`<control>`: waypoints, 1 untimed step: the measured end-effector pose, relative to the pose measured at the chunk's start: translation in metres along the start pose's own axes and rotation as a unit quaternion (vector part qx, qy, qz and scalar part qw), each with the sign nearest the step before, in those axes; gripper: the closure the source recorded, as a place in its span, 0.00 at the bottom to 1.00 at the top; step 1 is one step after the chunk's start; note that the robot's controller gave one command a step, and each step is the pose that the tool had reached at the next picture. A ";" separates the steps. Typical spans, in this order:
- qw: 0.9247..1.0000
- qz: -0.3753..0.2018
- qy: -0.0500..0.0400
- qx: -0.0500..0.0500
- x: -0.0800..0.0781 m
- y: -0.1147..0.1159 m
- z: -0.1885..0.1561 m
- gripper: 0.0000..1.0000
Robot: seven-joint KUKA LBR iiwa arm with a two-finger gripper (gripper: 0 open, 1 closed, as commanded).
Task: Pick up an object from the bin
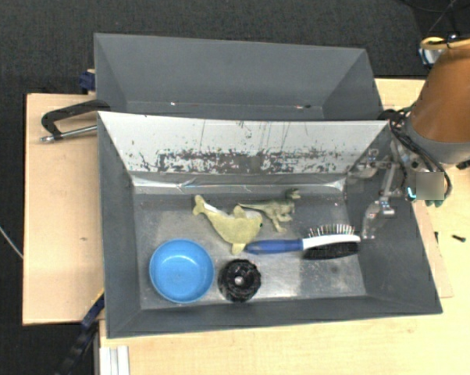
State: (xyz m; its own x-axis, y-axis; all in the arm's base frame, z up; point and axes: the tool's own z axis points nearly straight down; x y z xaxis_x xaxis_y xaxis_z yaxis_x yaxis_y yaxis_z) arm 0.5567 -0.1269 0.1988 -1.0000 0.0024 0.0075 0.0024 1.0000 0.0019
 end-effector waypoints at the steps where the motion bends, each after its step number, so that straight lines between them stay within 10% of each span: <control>1: 0.987 -0.163 -0.004 0.001 -0.002 0.025 0.128 0.00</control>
Offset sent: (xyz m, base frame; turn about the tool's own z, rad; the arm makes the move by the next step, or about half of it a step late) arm 0.0003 0.0254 -0.1288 -0.3285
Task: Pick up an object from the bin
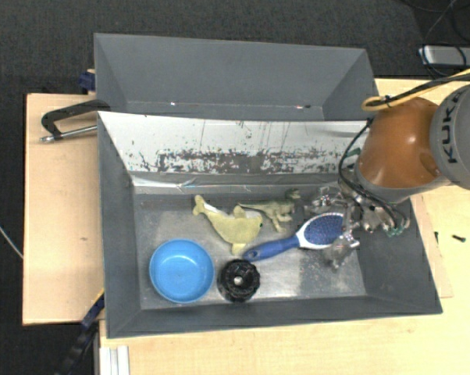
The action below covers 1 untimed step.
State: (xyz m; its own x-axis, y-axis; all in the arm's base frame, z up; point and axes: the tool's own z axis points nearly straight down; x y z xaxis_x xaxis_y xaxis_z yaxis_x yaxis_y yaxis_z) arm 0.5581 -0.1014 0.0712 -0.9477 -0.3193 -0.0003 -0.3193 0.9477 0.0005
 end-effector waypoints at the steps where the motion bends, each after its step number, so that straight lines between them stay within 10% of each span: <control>1: 1.000 0.000 -0.005 0.002 -0.003 0.000 -0.002 1.00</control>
Offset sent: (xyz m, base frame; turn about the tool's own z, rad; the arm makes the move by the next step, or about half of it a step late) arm 0.0000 0.0000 0.0000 0.0000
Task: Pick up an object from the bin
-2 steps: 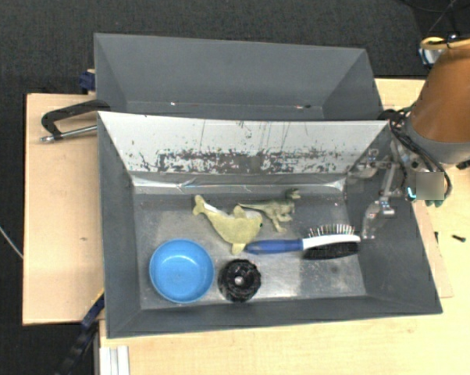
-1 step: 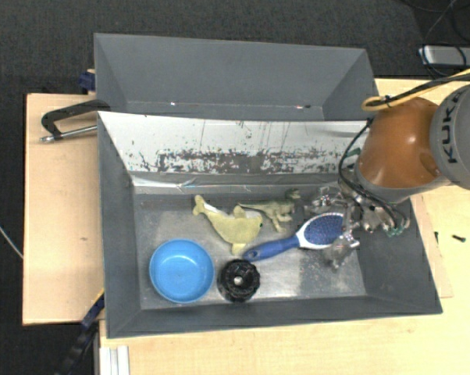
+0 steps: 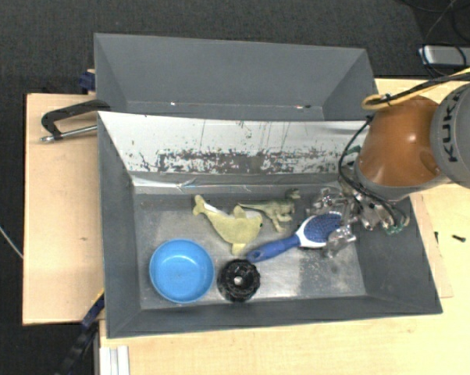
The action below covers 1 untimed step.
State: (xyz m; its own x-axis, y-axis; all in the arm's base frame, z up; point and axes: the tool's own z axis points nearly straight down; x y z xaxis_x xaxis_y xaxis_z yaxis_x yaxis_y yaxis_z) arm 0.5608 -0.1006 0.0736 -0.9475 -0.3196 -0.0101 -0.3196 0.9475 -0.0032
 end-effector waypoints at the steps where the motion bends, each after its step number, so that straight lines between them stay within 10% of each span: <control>1: 1.000 -0.004 -0.002 0.001 0.001 0.001 -0.144 1.00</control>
Offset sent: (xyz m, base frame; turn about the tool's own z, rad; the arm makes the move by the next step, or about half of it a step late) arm -0.0054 0.0000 0.1380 -0.0100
